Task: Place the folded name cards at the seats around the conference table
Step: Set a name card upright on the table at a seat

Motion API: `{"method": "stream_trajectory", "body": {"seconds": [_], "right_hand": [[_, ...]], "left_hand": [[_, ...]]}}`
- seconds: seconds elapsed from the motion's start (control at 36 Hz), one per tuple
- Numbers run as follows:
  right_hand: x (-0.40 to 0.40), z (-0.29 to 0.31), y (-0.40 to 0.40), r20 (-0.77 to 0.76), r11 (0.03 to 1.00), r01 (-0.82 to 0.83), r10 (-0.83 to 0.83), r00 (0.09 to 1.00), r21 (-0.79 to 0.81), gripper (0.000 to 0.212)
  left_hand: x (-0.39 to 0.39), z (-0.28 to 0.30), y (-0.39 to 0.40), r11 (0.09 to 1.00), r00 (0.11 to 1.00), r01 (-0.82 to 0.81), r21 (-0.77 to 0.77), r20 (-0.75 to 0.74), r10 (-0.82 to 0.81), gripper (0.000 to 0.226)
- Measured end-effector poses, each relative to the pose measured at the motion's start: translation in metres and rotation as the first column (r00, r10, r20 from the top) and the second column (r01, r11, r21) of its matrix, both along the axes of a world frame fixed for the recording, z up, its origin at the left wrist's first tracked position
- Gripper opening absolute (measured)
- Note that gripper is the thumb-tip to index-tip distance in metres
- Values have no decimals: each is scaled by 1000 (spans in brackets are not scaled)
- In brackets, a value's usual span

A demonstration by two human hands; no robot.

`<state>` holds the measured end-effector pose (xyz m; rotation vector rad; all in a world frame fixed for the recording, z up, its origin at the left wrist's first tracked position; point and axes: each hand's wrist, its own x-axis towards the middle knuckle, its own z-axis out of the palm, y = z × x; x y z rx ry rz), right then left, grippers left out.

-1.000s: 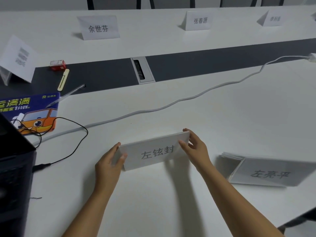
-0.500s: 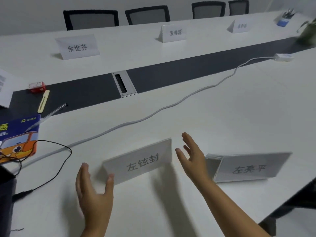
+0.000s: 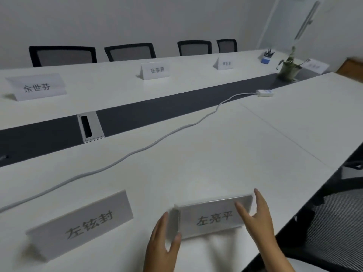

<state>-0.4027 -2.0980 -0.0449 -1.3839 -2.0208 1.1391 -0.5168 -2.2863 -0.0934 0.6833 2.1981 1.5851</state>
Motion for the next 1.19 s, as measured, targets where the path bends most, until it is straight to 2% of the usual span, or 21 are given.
{"method": "stream_trajectory", "body": {"seconds": [0.06,0.11,0.19,0.25,0.31,0.36,0.42,0.61,0.72,0.83,0.94,1.06,1.19], "right_hand": [[1,-5,19,-26,993,-59,56,998,-99,65],[2,-9,30,-53,986,-106,100,994,-131,59],[6,-15,40,-91,973,-164,150,984,-165,56],[9,-19,44,-106,965,-188,171,980,-181,54],[8,-22,46,-113,963,-200,182,977,-182,54],[7,-23,46,-119,954,-229,209,971,-192,54],[4,-23,46,-121,942,-271,251,960,-198,54],[-8,-21,39,-134,893,-406,386,913,-194,57],[-19,-10,38,-139,890,-446,432,891,-95,57],[-35,24,49,-192,894,-446,446,874,44,67],[-56,68,82,-228,898,-422,440,868,126,66],[-74,86,126,-249,914,-368,401,882,171,60],[-86,73,183,-214,950,-255,292,932,182,59]], "left_hand": [[4,2,24,999,997,-14,-46,76,17,58],[6,5,41,996,993,-50,-68,106,57,56],[14,6,55,974,972,-219,-63,68,223,44],[19,8,60,952,953,-302,-47,2,303,52],[23,9,63,934,936,-351,-68,-22,351,59],[28,9,64,915,918,-393,-91,8,395,39],[32,10,61,894,897,-437,-102,26,442,32],[45,18,47,799,809,-583,-145,-14,588,29],[47,30,45,750,764,-644,-152,-90,638,28],[40,59,55,745,743,-664,-72,-180,645,28],[25,94,82,781,746,-620,70,-257,615,54],[-7,106,124,808,778,-570,150,-219,589,38],[-44,97,192,890,889,-445,97,-71,452,37]]}}
